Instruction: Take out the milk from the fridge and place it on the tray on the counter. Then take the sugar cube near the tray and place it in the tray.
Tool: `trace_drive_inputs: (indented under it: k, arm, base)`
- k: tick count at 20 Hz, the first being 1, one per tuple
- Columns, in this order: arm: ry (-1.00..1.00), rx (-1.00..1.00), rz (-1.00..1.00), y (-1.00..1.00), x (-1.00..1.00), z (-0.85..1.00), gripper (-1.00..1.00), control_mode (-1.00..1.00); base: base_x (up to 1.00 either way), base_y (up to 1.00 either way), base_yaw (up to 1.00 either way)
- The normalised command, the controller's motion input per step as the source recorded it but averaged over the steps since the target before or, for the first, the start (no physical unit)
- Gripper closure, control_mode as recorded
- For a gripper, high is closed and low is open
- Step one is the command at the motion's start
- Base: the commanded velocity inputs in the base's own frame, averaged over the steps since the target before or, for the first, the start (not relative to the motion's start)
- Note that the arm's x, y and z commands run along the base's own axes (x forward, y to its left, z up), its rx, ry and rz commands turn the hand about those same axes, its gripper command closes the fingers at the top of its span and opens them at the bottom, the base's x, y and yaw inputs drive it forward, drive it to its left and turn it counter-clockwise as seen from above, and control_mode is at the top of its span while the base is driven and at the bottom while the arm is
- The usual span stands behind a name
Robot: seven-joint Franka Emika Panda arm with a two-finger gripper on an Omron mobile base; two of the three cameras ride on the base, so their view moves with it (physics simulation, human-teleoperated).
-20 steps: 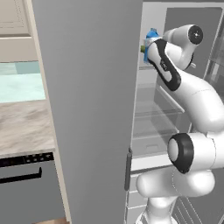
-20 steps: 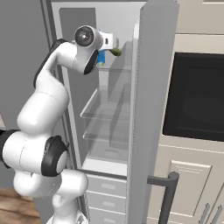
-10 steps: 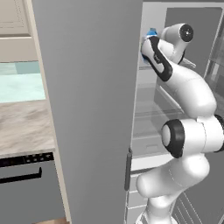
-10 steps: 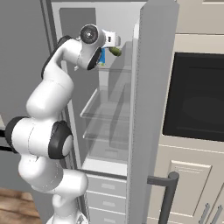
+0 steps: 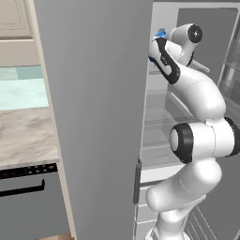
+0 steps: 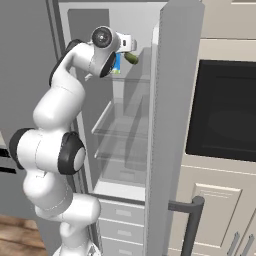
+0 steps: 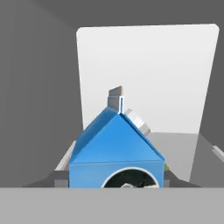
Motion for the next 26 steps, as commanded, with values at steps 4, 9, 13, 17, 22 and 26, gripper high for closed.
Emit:
trace_drive_inputs:
  k: [4, 9, 13, 17, 22, 26]
  arm:
    - [-0.07, -0.02, 0.0, 0.21, -0.02, 0.0, 1.0, -1.0]
    - [-0.14, -0.04, 0.0, 0.22, -0.29, 0.08, 1.0, -1.0]
    - [-0.22, -0.04, 0.0, 0.07, -0.5, 0.04, 1.0, -1.0]
    - [-0.17, 0.0, 0.0, 0.04, -0.58, 0.02, 1.0, -1.0]
    - [-0.17, -0.01, 0.0, 0.09, -0.74, 0.21, 1.0, -1.0]
    - [-0.13, -0.01, 0.0, 0.09, -0.92, 0.28, 1.0, -1.0]
  base:
    - [0.0, 0.0, 0.0]
    - [0.0, 0.0, 0.0]
    - [0.0, 0.0, 0.0]
    - [0.0, 0.0, 0.0]
    - [0.0, 0.0, 0.0]
    - [0.0, 0.0, 0.0]
